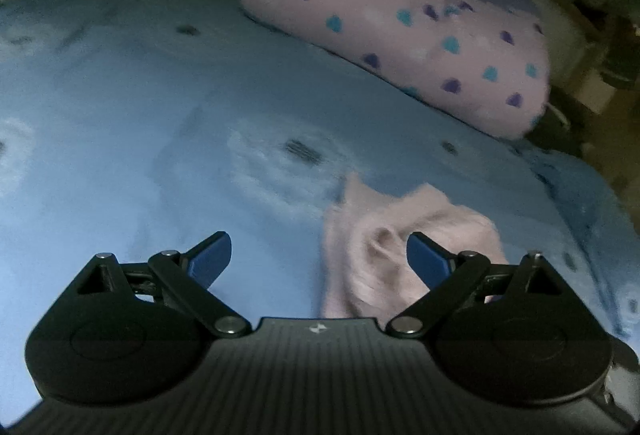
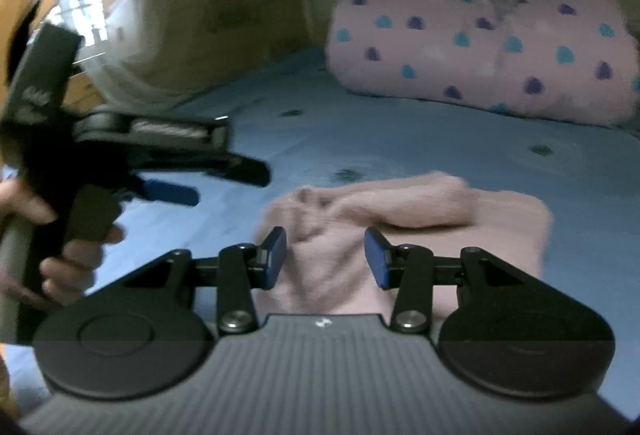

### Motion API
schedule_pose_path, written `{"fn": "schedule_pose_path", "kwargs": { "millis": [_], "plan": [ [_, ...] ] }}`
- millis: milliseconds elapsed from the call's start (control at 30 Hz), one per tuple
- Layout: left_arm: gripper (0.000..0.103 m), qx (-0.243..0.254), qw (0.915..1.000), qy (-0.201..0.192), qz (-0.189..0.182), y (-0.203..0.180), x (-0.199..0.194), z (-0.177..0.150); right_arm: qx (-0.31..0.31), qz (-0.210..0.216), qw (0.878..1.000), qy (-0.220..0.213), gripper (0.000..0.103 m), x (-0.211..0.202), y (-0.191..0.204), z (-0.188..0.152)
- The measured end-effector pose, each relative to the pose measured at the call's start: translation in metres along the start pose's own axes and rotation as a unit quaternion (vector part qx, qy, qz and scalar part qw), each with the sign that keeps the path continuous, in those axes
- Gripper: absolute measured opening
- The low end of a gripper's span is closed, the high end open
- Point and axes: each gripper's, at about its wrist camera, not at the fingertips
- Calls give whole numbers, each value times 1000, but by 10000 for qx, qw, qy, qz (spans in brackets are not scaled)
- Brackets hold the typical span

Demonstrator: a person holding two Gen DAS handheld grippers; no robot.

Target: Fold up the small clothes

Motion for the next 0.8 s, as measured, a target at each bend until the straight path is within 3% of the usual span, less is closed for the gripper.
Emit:
{"fn": "schedule_pose_path", "kwargs": {
  "millis": [167,367,433,467,500,667,800],
  "plan": [
    [97,0,9989,354,-295,-9,14,-11,1113,-104,9935,195,47,10,-45,3],
    [97,146,9974,623,-336,-13,27,-18,2345,-138,9705,549,48,60,-85,12],
    [97,203,9970,665,-348,-14,30,-20,2602,-21,9634,643,44,78,-92,14],
    [97,254,9969,666,-342,-14,30,-21,2633,140,9623,669,36,84,-93,16],
    [97,305,9970,636,-302,-15,30,-21,2594,276,9630,680,18,91,-92,19],
    [97,318,9974,612,-205,-9,33,-21,2184,580,9723,594,18,127,-75,56],
    [96,208,9971,677,-267,-7,38,-21,2224,754,9690,767,21,144,-65,69]
  ]
}}
Point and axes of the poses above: each gripper's, at about its wrist camera, not at the fingertips, and x roughly the way its jaws point, y to its left, z to its top, and after that the axes turned 7 degrees about -x, right-handed
